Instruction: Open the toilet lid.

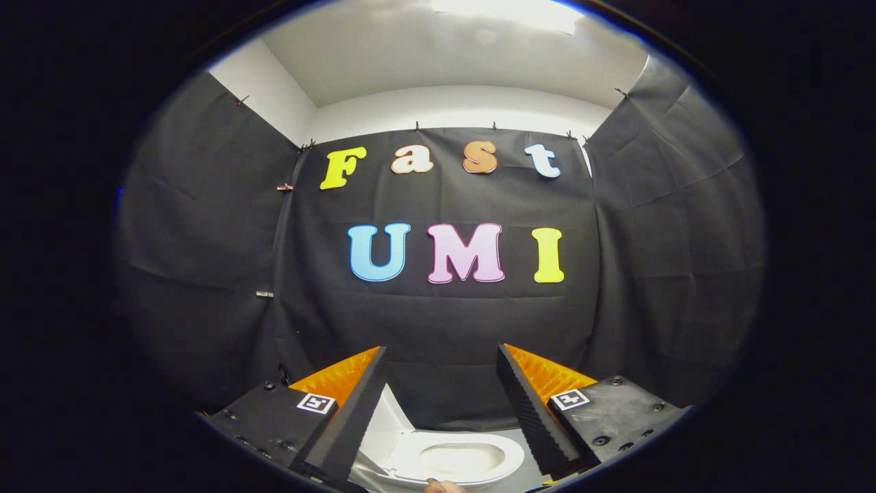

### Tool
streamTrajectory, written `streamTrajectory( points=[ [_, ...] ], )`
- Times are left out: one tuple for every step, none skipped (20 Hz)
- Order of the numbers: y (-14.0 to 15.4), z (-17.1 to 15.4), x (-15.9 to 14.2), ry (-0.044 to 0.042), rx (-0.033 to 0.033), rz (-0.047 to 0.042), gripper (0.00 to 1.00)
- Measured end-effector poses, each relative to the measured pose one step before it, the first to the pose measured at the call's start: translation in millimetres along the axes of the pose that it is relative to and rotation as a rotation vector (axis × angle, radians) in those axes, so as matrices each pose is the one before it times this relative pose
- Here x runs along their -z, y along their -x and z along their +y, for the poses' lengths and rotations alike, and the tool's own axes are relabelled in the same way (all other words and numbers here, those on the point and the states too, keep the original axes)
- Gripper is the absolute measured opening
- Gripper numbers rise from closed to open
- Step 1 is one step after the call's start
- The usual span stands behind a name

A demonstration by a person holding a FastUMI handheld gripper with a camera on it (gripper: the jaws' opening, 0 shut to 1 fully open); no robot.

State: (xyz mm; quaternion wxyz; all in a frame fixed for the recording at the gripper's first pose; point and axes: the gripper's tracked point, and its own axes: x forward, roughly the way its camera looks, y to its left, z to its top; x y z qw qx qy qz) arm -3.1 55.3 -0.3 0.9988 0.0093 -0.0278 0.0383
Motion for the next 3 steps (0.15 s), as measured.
streamTrajectory(
  points=[
    [-0.73, 0.62, 0.57, -0.00063, -0.00183, 0.00181, 0.98],
    [-0.68, -0.02, -0.11, -0.00065, -0.00037, 0.00000, 0.98],
    [-0.56, 0.04, -0.37, -0.00206, -0.00050, -0.00102, 0.98]
  ],
)
